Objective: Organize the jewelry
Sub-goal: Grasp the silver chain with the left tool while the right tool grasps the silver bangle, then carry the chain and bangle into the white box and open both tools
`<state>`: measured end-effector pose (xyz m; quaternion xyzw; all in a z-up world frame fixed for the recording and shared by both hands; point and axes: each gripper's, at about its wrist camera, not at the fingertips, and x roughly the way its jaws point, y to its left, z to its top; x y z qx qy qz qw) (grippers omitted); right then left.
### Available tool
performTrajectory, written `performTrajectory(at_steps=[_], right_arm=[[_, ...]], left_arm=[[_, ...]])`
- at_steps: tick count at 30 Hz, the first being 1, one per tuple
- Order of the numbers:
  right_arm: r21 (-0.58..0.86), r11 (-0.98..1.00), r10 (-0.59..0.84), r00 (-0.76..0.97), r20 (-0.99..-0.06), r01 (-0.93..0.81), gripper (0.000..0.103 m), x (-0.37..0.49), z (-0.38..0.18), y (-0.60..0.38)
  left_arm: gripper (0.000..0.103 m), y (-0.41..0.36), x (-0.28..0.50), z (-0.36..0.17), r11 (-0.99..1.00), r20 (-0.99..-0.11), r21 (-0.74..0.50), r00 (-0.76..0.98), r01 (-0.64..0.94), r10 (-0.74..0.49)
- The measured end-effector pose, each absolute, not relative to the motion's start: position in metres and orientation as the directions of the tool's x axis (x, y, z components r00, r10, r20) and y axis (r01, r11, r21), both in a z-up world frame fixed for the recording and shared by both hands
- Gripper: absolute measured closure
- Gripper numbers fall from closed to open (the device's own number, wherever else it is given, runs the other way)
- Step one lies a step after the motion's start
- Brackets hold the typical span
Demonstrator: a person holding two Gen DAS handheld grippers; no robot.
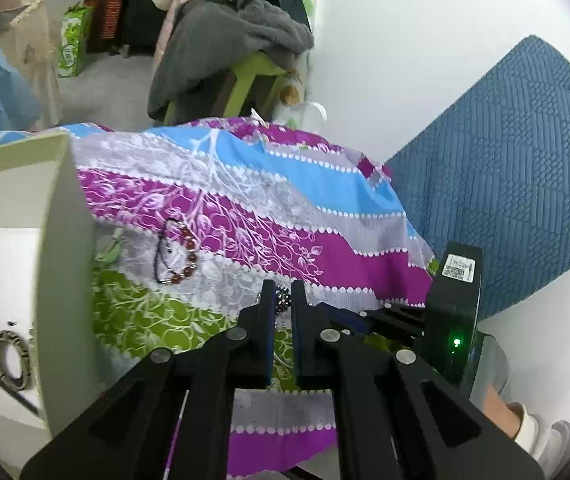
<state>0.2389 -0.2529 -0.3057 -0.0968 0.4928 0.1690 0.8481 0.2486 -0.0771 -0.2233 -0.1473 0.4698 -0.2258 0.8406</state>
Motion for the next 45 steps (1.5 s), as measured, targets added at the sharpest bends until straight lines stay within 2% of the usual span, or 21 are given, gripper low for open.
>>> performTrajectory(at_steps=[11,16,22,27,45], right_arm=[[0.019,0.963,0.171,0.556,-0.813,-0.269,0.101,0.209,-0.256,-0.263],[0.006,0.969,0.154,0.578,-0.801,-0.249,0.101,0.200,-0.233,-0.260],[-0.009,0.972,0.143,0.625,-0.767,-0.233,0.101,0.199,-0.186,-0.253],[0.037,0.976,0.169,0.648,-0.743,-0.213,0.101,0.199,-0.145,-0.250],[0.042,0.950,0.265,0.728,-0.632,-0.309,0.101,0.196,-0.035,-0.166]], left_arm=[[0.097,-0.051,0.223,-0.177,0.875,-0.695,-0.427,0.536,0.229,-0.480],[0.097,-0.048,0.213,-0.162,0.892,-0.712,-0.394,0.540,0.222,-0.449],[0.097,-0.037,0.207,-0.142,0.900,-0.733,-0.393,0.525,0.190,-0.431],[0.097,-0.030,0.206,-0.113,0.911,-0.740,-0.368,0.534,0.186,-0.408],[0.097,0.036,0.204,-0.009,0.939,-0.684,-0.288,0.645,0.189,-0.340]])
